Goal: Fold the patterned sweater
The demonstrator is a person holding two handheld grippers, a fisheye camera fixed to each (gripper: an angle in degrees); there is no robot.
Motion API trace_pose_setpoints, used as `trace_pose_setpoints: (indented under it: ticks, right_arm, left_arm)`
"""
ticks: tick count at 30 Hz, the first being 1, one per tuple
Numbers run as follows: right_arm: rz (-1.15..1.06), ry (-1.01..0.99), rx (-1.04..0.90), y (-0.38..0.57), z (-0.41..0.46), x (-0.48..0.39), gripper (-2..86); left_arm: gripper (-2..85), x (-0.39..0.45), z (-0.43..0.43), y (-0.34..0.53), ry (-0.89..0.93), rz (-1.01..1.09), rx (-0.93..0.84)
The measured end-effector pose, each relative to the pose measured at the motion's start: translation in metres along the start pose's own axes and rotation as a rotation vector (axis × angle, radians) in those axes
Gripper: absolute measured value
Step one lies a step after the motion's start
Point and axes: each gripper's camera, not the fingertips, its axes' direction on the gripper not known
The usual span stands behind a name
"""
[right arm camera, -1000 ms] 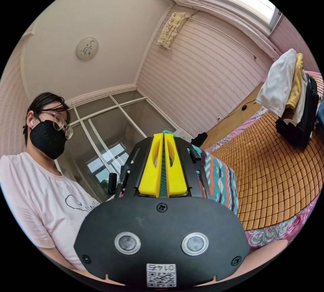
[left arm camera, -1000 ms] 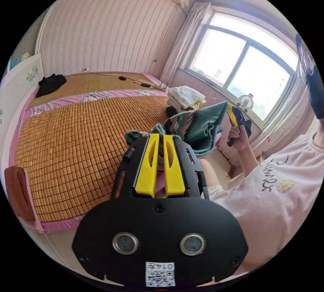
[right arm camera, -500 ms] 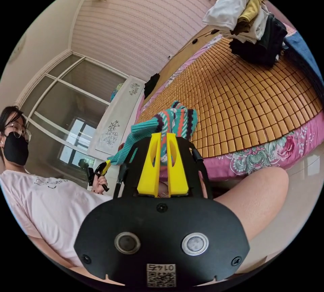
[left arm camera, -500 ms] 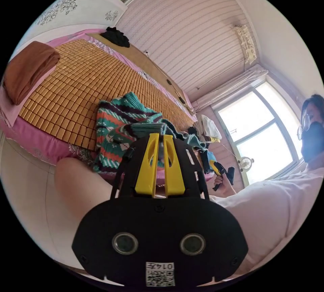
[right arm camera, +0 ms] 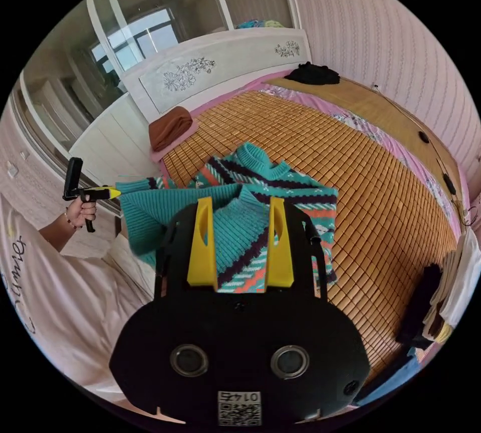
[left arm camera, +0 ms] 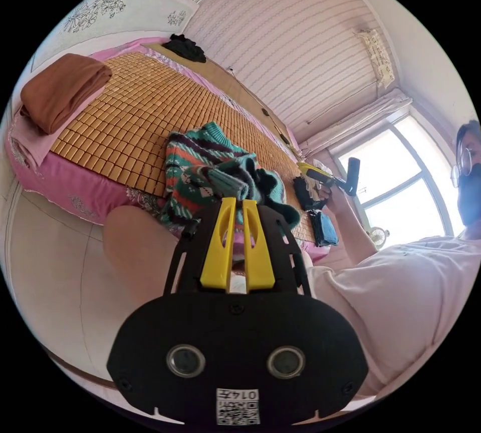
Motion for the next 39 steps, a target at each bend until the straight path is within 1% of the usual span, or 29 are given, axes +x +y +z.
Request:
trace_pose_setpoints:
  ticks: [2, 4, 6, 7, 9, 11, 12, 13, 14, 15, 16, 17, 18, 20, 21, 22, 23, 25, 27, 29, 30, 31, 32, 33, 34, 36, 37, 39]
  right_arm:
    - [-0.070, -0.007, -0.059, -0.025, 0.038, -0.030, 14.3]
    - [-0.159, 0.060, -0.144, -0.041, 0.082, -0.060, 13.8]
    - [-0.248, 0.191, -0.273, -0.052, 0.140, -0.082, 11.9]
    - [-0.266, 0.229, -0.306, -0.053, 0.153, -0.084, 11.1]
    - [-0.336, 0.386, -0.448, -0.056, 0.186, -0.083, 4.1]
    - [-0.319, 0.463, -0.446, -0.056, 0.180, -0.075, 0.2]
    - [-0.272, 0.547, -0.396, -0.055, 0.164, -0.065, -0.4]
    - [-0.240, 0.584, -0.364, -0.054, 0.153, -0.058, -0.4]
    - [-0.161, 0.622, -0.304, -0.050, 0.125, -0.044, -0.6]
    - [-0.055, 0.606, -0.251, -0.042, 0.091, -0.027, -0.5]
    - [-0.001, 0.576, -0.219, -0.035, 0.074, -0.019, -0.5]
    - [0.111, 0.494, -0.145, -0.020, 0.042, -0.005, -0.1]
    - [0.156, 0.402, -0.086, -0.006, 0.023, 0.002, 0.4]
    - [0.127, 0.329, -0.047, 0.001, 0.020, 0.000, 1.5]
    - [0.087, 0.313, -0.041, -0.006, 0.032, -0.006, 2.6]
    - [0.058, 0.308, -0.052, -0.012, 0.042, -0.011, 5.0]
    - [0.003, 0.302, -0.079, -0.027, 0.065, -0.019, 9.8]
    - [-0.052, 0.281, -0.108, -0.053, 0.104, -0.027, 11.7]
    - [-0.137, 0.279, -0.183, -0.084, 0.155, -0.030, 13.7]
    - [-0.175, 0.282, -0.254, -0.098, 0.188, -0.022, 15.7]
    - [-0.186, 0.245, -0.355, -0.101, 0.212, -0.011, 16.2]
    - [-0.180, 0.213, -0.417, -0.101, 0.223, -0.004, 15.8]
    - [-0.153, 0.138, -0.501, -0.098, 0.235, 0.010, 14.9]
    - [-0.135, 0.075, -0.521, -0.095, 0.232, 0.021, 11.7]
    - [-0.123, 0.062, -0.509, -0.093, 0.226, 0.025, 10.0]
    - [-0.146, 0.056, -0.443, -0.081, 0.185, 0.036, 6.7]
    - [-0.154, 0.055, -0.420, -0.076, 0.173, 0.038, 6.4]
    - [-0.155, 0.062, -0.330, -0.050, 0.117, 0.046, 6.1]
  left_arm:
    - [-0.3, 0.004, -0.006, -0.002, 0.008, -0.027, 0.002]
    - [-0.3, 0.010, -0.010, -0.006, 0.003, -0.038, -0.001]
    - [-0.3, 0.021, -0.015, -0.015, -0.006, -0.035, -0.004]
    - [-0.3, 0.024, -0.016, -0.018, -0.006, -0.035, -0.003]
    - [-0.2, 0.032, -0.023, -0.029, 0.000, -0.039, 0.000]
    - [-0.2, 0.038, -0.027, -0.038, 0.005, -0.039, 0.001]
    - [-0.2, 0.043, -0.028, -0.044, 0.005, -0.035, 0.005]
    - [-0.2, 0.045, -0.029, -0.048, 0.007, -0.032, 0.008]
    - [-0.2, 0.051, -0.029, -0.056, 0.017, -0.021, 0.009]
    - [-0.2, 0.056, -0.027, -0.064, 0.026, -0.009, 0.006]
    - [-0.2, 0.058, -0.026, -0.067, 0.027, -0.003, 0.004]
    - [-0.3, 0.063, -0.024, -0.073, 0.022, 0.007, 0.000]
    - [-0.3, 0.066, -0.022, -0.078, 0.020, 0.010, -0.007]
    - [-0.2, 0.069, -0.020, -0.083, 0.024, 0.001, -0.016]
    - [-0.2, 0.071, -0.020, -0.086, 0.029, -0.006, -0.018]
    - [-0.2, 0.073, -0.020, -0.087, 0.030, -0.010, -0.017]
    - [-0.2, 0.077, -0.022, -0.088, 0.022, -0.016, -0.012]
    - [-0.1, 0.085, -0.025, -0.086, 0.002, -0.024, -0.011]
    - [0.0, 0.096, -0.026, -0.079, -0.037, -0.035, -0.031]
    - [0.0, 0.103, -0.027, -0.073, -0.056, -0.048, -0.042]
    - [0.0, 0.106, -0.027, -0.070, -0.053, -0.063, -0.043]
    - [0.0, 0.107, -0.027, -0.070, -0.050, -0.071, -0.043]
    - [0.0, 0.110, -0.026, -0.069, -0.046, -0.083, -0.042]
    - [0.0, 0.114, -0.025, -0.071, -0.045, -0.092, -0.042]
    - [0.0, 0.116, -0.023, -0.073, -0.046, -0.093, -0.043]
    - [0.0, 0.125, -0.019, -0.081, -0.043, -0.083, -0.041]
    - [0.0, 0.128, -0.018, -0.084, -0.040, -0.081, -0.042]
    - [0.1, 0.138, -0.012, -0.096, -0.030, -0.063, -0.041]
